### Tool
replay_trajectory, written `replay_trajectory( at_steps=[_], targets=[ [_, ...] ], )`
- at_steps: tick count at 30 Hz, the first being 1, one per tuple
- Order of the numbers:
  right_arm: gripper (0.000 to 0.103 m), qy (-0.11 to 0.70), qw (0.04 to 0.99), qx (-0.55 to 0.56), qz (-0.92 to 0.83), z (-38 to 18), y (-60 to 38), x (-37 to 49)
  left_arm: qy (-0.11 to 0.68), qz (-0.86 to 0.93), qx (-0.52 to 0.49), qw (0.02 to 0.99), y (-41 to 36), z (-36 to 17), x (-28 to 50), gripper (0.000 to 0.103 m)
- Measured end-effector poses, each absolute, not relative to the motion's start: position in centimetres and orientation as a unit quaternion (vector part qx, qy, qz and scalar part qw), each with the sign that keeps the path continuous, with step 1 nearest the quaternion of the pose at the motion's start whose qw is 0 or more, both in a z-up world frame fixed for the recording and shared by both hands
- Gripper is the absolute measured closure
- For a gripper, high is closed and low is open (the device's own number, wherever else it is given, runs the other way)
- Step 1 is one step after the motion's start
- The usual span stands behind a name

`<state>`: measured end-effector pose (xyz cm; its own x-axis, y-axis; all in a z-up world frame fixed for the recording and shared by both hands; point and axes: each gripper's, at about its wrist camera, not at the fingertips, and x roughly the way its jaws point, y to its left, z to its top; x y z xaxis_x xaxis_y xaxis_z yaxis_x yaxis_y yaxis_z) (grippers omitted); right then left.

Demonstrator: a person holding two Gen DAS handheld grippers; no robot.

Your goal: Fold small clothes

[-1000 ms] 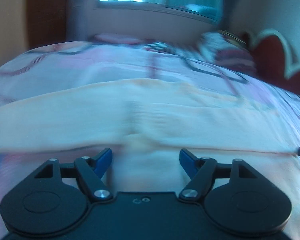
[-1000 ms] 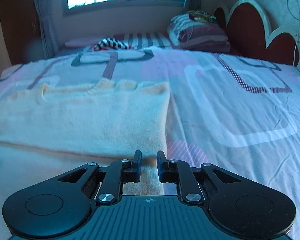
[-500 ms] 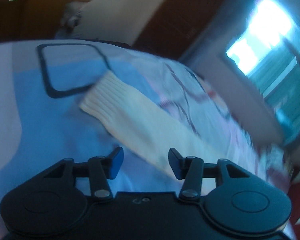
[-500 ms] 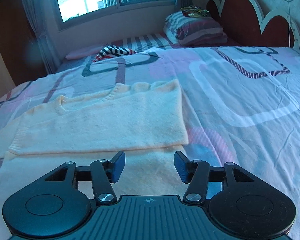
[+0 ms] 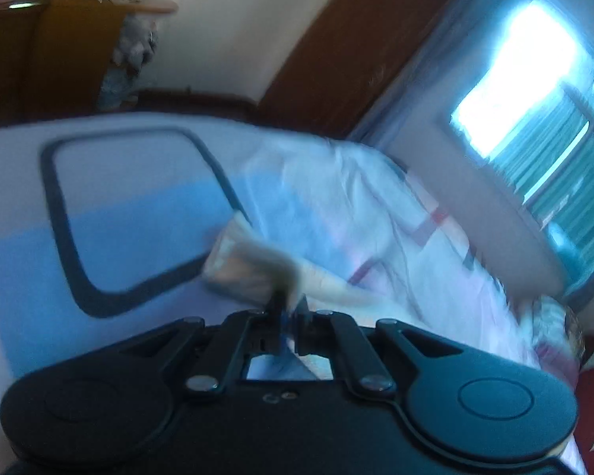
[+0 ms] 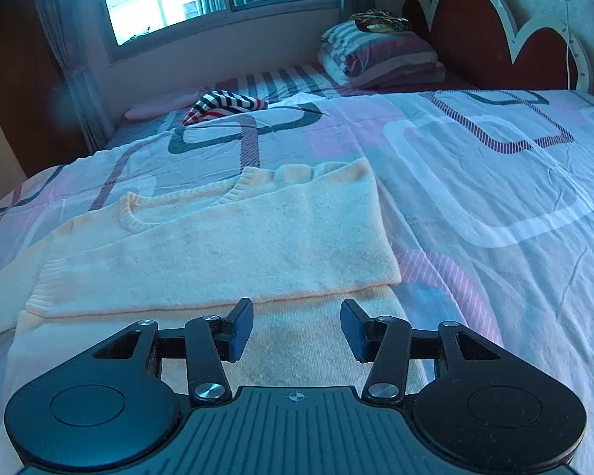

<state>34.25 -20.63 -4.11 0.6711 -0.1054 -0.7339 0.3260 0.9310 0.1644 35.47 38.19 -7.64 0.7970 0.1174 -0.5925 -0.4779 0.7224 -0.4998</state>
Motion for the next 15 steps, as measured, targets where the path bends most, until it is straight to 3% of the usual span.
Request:
replay_trajectory(
  at_steps=[8, 15],
  targets=[
    [0.053, 0.379, 0.903, 0.151, -0.133, -3.8, -21.4, 33.9, 0.241, 0.131, -0.316, 0.908, 35.6, -5.1, 37.3, 0.101],
    [0.053, 0.369, 0.907, 0.162, -0.118, -3.9, -22.5, 33.8, 0.256, 0.023, -0.242, 0.935, 24.7, -2.5, 41.0, 0.101]
  ],
)
